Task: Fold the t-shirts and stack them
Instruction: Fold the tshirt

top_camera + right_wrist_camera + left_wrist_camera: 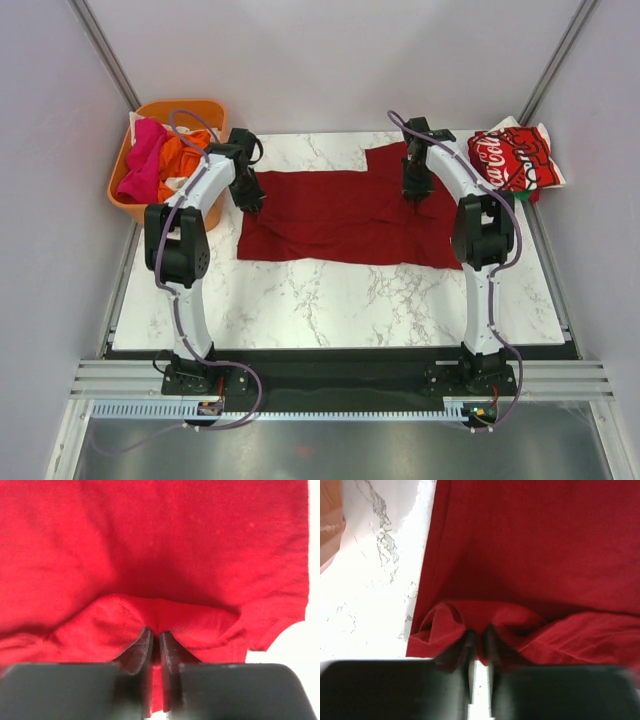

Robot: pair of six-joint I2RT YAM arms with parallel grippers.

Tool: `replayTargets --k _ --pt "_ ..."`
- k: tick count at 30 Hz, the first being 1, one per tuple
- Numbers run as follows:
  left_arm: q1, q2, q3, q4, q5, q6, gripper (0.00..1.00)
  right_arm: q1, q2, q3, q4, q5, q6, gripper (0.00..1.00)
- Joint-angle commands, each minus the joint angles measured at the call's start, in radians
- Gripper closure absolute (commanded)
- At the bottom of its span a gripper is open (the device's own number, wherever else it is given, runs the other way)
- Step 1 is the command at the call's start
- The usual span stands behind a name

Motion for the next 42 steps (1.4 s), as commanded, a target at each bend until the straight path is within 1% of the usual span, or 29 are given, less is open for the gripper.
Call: replayTargets --k 1,2,3,4,6,7,8,10,11,13,14,15,16,17,18,19,20,21,23,28,31,33,36,41,42 --pt "0.017 0.050 0.055 -0.029 -0.029 0.043 0.74 -0.021 0.051 0.099 -0.028 -0.013 -0.022 0.53" --pt "0.021 0.060 0.078 -0.029 -0.032 0.043 0.68 -0.024 0.077 0.146 -0.028 -0.004 -0.021 0.38" --pt "0.028 0.070 0.097 -0.029 -0.033 0.043 0.61 -0.034 0.089 0.175 -0.029 0.008 -0.003 0.17" --pt "0.041 0.086 0.133 -0.042 -0.036 0.040 0.50 -0.040 0.110 0.241 -0.031 0.028 0.004 0.11" --pt "0.054 0.078 0.161 -0.058 -0.040 0.033 0.37 -0.057 0.120 0.301 -0.043 0.036 0.019 0.04" --pt "0.057 0.064 0.166 -0.065 -0.047 0.031 0.29 -0.055 0.114 0.316 -0.045 0.047 0.014 0.02" --pt "0.055 0.045 0.154 -0.065 -0.064 0.027 0.26 -0.057 0.077 0.310 -0.045 0.079 0.013 0.02" --pt "0.051 -0.037 0.123 -0.064 -0.075 0.022 0.24 -0.055 0.013 0.254 -0.034 0.114 0.028 0.02" --pt "0.051 -0.072 0.070 -0.059 -0.084 0.014 0.24 -0.055 -0.077 0.138 -0.020 0.125 0.037 0.02" --pt "0.038 -0.182 -0.010 -0.043 -0.090 0.013 0.24 -0.058 -0.196 -0.038 0.064 0.136 0.072 0.02" --pt "0.038 -0.218 -0.105 -0.030 -0.087 0.022 0.24 -0.063 -0.327 -0.235 0.104 0.109 0.102 0.02" --pt "0.038 -0.253 -0.157 -0.003 -0.083 0.025 0.24 -0.089 -0.393 -0.336 0.192 0.016 0.123 0.02" --pt "0.041 -0.326 -0.214 0.016 -0.051 0.030 0.23 -0.109 -0.519 -0.436 0.234 -0.046 0.148 0.02" --pt "0.046 -0.357 -0.319 0.036 -0.021 0.031 0.23 -0.127 -0.576 -0.614 0.275 -0.092 0.195 0.02" --pt "0.047 -0.389 -0.370 0.036 -0.021 0.031 0.23 -0.161 -0.628 -0.692 0.340 -0.123 0.211 0.02" --pt "0.046 -0.435 -0.415 0.036 -0.021 0.031 0.23 -0.167 -0.674 -0.757 0.355 -0.157 0.221 0.02" --pt "0.047 -0.454 -0.491 0.093 0.081 0.014 0.23 -0.167 -0.746 -0.853 0.368 -0.157 0.226 0.02" --pt "0.048 -0.468 -0.519 0.146 0.091 0.010 0.23 -0.167 -0.776 -0.895 0.389 -0.160 0.235 0.02" --pt "0.046 -0.474 -0.569 0.163 0.092 0.005 0.24 -0.167 -0.833 -0.987 0.408 -0.195 0.238 0.02" --pt "0.034 -0.470 -0.641 0.221 0.088 -0.024 0.25 -0.179 -0.853 -1.069 0.429 -0.189 0.240 0.02" --pt "0.034 -0.453 -0.667 0.258 0.060 -0.044 0.25 -0.198 -0.850 -1.108 0.477 -0.231 0.249 0.03" --pt "0.032 -0.425 -0.664 0.264 0.056 -0.047 0.25 -0.199 -0.836 -1.099 0.477 -0.258 0.241 0.04" --pt "0.032 -0.396 -0.655 0.283 -0.001 -0.072 0.27 -0.198 -0.827 -1.093 0.475 -0.268 0.225 0.04" --pt "0.031 -0.342 -0.655 0.318 -0.085 -0.118 0.28 -0.199 -0.860 -1.124 0.475 -0.251 0.220 0.05" --pt "0.031 -0.330 -0.656 0.333 -0.095 -0.124 0.28 -0.227 -0.868 -1.130 0.475 -0.251 0.220 0.05"
